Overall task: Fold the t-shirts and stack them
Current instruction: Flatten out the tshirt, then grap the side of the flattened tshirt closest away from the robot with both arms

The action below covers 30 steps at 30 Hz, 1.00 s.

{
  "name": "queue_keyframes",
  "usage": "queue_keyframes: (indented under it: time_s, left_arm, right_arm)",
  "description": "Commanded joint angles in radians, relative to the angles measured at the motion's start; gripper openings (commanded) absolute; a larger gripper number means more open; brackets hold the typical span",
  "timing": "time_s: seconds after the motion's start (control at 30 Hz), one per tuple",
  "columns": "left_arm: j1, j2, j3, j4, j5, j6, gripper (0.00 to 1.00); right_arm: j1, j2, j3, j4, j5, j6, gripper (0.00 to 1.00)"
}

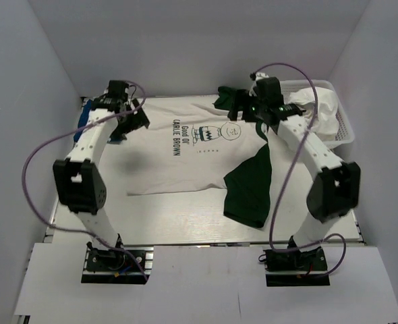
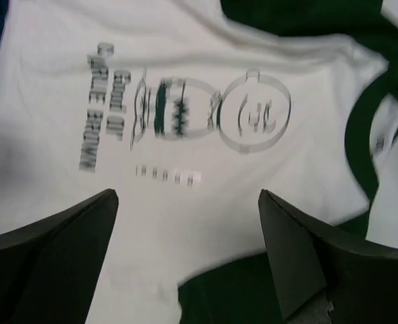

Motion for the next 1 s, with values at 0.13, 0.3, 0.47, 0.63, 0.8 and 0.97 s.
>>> queue_keyframes:
  time_s: [0.13, 0.3, 0.47, 0.63, 0.8, 0.97]
  left_arm:
    - [0.002, -0.414, -0.664, 0.017, -0.006, -0.226, 0.99]
    - [0.011, -0.428, -0.820, 0.029, -0.041, -0.264, 0.99]
    - [0.020, -0.370, -0.849, 0.057, -0.050, -0.296, 0.99]
    - [0.020, -0.345, -0.899, 0.078, -0.064, -0.333, 0.93]
    - [0.020, -0.293, -0.890, 0.100, -0.064, -0.333, 0.23]
    - [0.020, -0.270, -0.892, 0.113, -0.044, -0.319, 0.13]
  right_arm:
    - [0.031, -0.334, -0.532, -0.073, -0.005, 0.138, 0.90]
    - [0.042, -0.524, -0.799, -0.175, -0.045, 0.149, 0.90]
    - [0.040, -0.696, -0.878, -0.255, -0.042, 0.137, 0.90]
    - [0.034, -0.776, -0.928, -0.306, -0.019, 0.181, 0.90]
    - [0.037, -0.811, -1.025, -0.294, -0.072, 0.213, 0.90]
    - [0.040, -0.791, -1.092, -0.299, -0.098, 0.210, 0.90]
